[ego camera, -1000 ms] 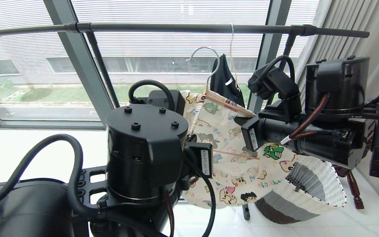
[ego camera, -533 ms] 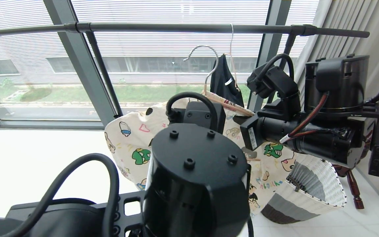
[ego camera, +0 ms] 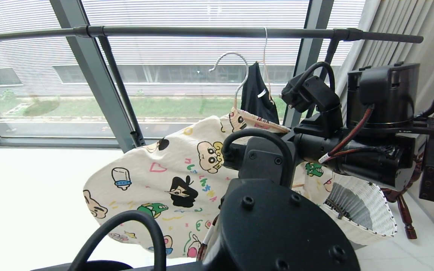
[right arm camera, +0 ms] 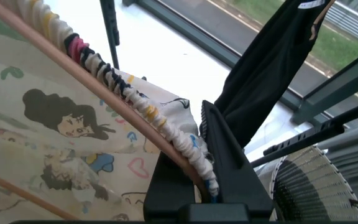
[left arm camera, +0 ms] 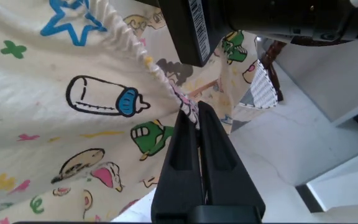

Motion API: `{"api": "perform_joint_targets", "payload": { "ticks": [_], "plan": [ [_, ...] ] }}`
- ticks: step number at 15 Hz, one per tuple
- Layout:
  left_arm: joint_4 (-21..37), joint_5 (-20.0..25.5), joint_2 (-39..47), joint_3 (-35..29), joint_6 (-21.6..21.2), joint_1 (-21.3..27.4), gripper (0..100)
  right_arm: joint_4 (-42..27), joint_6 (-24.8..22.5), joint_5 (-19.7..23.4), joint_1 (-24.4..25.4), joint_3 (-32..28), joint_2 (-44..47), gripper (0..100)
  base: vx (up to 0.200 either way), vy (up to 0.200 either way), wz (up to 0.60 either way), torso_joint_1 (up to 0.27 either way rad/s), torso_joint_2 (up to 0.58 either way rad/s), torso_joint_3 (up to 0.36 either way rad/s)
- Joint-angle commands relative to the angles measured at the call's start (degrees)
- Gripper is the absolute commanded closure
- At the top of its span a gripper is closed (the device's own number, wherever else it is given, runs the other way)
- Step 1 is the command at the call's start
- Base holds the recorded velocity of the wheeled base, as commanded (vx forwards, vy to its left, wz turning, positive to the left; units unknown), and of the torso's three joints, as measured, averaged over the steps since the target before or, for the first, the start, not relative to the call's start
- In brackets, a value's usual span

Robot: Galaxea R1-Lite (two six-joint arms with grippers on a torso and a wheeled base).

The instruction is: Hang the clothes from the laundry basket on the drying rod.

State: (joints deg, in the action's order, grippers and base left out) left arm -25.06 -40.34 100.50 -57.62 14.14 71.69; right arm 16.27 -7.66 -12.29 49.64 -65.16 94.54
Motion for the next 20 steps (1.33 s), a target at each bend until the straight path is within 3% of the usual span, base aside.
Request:
{"api": "perform_joint_targets", "payload": {
  "ticks": [1,4,8,9,16,18,20],
  "plan": [
    [0.10,-0.79,0.40,0.58,0.01,-0.06,100,0.07,0.01,-0.02,0.02,0.12,-0.06,100,0.000,0.000,0.00,0.000,0.00,0.000],
    [0.10,-3.69,0.05,2.61,-0.25,-1.82,100,0.07,0.01,-0.02,-0.16,0.21,-0.23,100,0.000,0.000,0.00,0.000,0.00,0.000],
    [0.10,-3.78,-1.71,4.45,-0.52,-2.08,100,0.07,0.01,-0.10,-0.42,0.38,-0.50,100,0.000,0.000,0.00,0.000,0.00,0.000],
    [0.10,-3.78,-2.15,5.42,-0.87,-2.61,0,0.07,0.01,-0.10,-0.42,0.38,-0.58,100,0.000,0.000,0.00,0.000,0.00,0.000],
    [0.10,-3.78,-10.06,12.54,-2.98,-6.57,0,0.07,-0.17,-1.60,-1.30,0.65,-0.76,100,0.000,0.000,0.00,0.000,0.00,0.000],
    [0.10,-3.69,-13.40,16.58,-5.53,-10.26,0,0.07,-1.40,-1.51,-2.18,2.49,-2.34,100,0.000,0.000,0.00,0.000,0.00,0.000],
    [0.02,-3.61,-17.97,20.89,-6.93,-16.94,0,0.07,-6.85,1.74,-5.52,7.68,-6.38,100,0.000,0.000,0.00,0.000,0.00,0.000]
  ]
}}
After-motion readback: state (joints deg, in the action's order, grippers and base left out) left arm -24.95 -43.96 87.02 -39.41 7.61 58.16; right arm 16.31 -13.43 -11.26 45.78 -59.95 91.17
